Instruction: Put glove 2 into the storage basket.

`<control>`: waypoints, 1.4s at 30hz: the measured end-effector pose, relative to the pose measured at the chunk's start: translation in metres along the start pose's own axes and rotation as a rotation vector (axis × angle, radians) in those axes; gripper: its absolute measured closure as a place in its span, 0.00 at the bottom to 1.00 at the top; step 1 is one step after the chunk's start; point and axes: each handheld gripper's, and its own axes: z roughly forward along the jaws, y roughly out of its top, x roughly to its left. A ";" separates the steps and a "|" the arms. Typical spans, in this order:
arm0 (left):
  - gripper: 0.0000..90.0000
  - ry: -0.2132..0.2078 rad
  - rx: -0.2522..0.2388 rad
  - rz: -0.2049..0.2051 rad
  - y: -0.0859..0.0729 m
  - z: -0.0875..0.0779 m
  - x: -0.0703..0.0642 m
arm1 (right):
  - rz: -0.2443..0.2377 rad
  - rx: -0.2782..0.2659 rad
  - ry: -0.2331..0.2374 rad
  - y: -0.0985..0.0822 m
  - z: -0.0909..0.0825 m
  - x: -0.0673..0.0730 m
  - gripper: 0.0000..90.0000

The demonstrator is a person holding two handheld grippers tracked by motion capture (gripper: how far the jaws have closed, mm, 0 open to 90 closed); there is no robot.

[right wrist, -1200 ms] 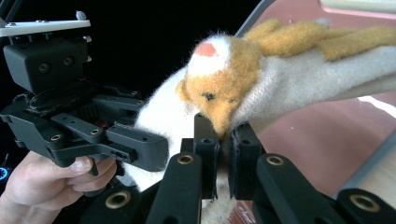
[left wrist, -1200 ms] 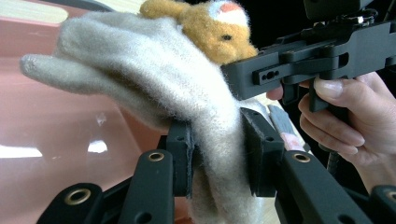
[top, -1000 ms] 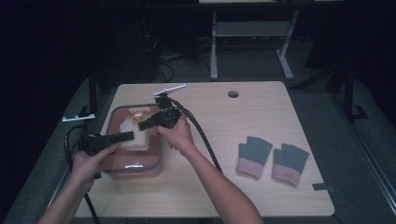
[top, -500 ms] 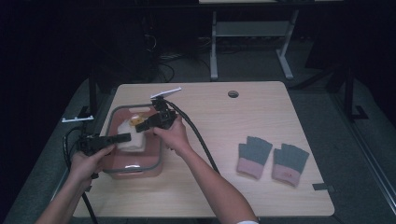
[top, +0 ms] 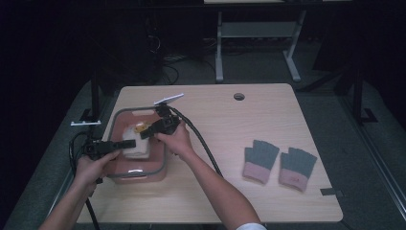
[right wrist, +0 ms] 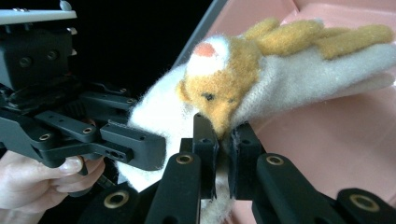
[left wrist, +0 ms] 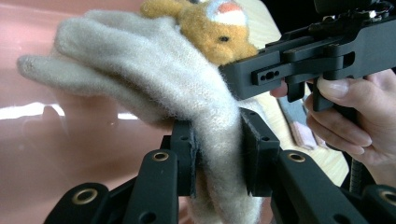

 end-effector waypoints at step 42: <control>0.73 0.187 0.122 -0.013 -0.004 0.028 -0.002 | -0.046 0.025 -0.104 -0.010 -0.031 -0.001 0.80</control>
